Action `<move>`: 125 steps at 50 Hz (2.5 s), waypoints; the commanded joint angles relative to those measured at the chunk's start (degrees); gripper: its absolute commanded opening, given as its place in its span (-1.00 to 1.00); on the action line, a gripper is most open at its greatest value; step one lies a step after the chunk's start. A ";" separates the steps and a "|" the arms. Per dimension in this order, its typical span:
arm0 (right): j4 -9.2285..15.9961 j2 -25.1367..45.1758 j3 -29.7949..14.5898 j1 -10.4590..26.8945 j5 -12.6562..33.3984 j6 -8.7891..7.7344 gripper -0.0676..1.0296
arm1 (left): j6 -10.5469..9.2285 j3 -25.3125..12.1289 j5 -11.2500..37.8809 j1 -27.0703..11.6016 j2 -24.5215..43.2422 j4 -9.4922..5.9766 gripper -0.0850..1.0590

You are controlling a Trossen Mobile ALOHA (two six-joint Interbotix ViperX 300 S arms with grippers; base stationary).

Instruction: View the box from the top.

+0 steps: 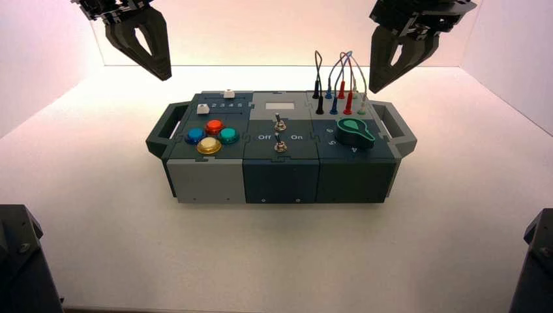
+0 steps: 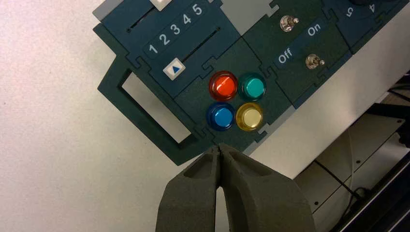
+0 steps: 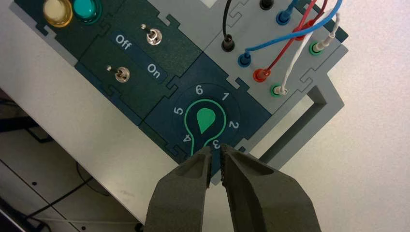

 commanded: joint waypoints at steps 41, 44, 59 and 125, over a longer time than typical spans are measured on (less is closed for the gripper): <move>0.09 -2.99 -6.42 0.44 8.96 0.00 -0.67 | -0.18 -7.73 8.09 -0.26 0.26 -0.09 -0.91; -0.35 -3.25 -9.49 0.44 12.83 0.00 -0.68 | -0.53 -10.46 11.51 -0.26 0.53 -0.18 -0.91; -2.11 -4.13 -25.05 0.44 29.71 1.14 -0.72 | -3.08 -22.76 24.26 -0.35 -1.76 0.00 -0.91; -3.60 -6.86 -32.52 -0.70 33.31 8.96 -0.67 | -8.26 -25.75 20.21 -5.10 -2.99 0.35 -0.91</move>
